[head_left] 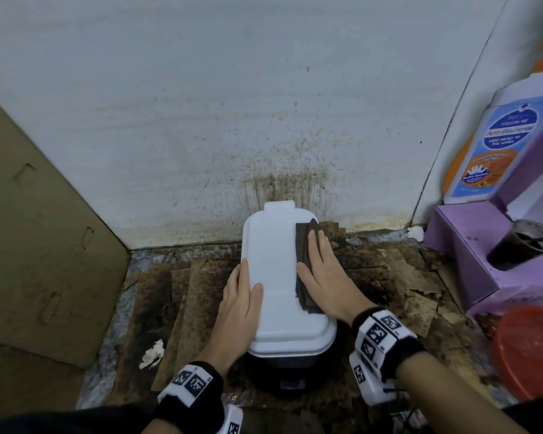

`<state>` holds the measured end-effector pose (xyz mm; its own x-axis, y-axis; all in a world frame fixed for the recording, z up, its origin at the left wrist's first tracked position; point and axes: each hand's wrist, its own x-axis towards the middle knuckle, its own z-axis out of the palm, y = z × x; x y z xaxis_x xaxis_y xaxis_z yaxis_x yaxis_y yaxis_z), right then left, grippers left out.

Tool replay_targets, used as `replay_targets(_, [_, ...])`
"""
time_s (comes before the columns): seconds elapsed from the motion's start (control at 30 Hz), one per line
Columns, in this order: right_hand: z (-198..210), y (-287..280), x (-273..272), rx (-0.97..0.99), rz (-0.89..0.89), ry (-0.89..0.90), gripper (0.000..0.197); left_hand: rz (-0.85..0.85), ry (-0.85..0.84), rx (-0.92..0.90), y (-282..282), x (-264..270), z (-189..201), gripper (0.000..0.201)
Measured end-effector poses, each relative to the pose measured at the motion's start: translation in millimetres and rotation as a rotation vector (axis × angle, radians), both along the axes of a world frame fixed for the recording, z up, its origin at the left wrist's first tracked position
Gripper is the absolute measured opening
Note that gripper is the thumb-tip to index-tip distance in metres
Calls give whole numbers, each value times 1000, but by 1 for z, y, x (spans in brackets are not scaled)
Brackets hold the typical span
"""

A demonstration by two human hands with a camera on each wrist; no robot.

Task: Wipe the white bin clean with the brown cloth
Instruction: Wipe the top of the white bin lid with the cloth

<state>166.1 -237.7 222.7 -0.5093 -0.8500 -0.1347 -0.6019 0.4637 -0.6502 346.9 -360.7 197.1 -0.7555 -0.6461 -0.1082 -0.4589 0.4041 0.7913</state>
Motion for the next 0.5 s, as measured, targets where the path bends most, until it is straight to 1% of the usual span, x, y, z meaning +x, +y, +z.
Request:
replay_targets(0.1, [-2, -4, -5, -19, 0, -26, 74, -3, -14, -21, -1, 0, 0, 64])
replay_targets(0.27, [-7, 10, 11, -59, -30, -41, 72, -7, -30, -43, 2, 1, 2, 64])
replay_targets(0.4, [-14, 36, 49, -109, -81, 3, 69, -9, -34, -52, 3, 0, 5, 64])
replay_targets(0.5, [-20, 54, 81, -164, -147, 93, 67, -9, -21, -45, 2, 1, 3, 65])
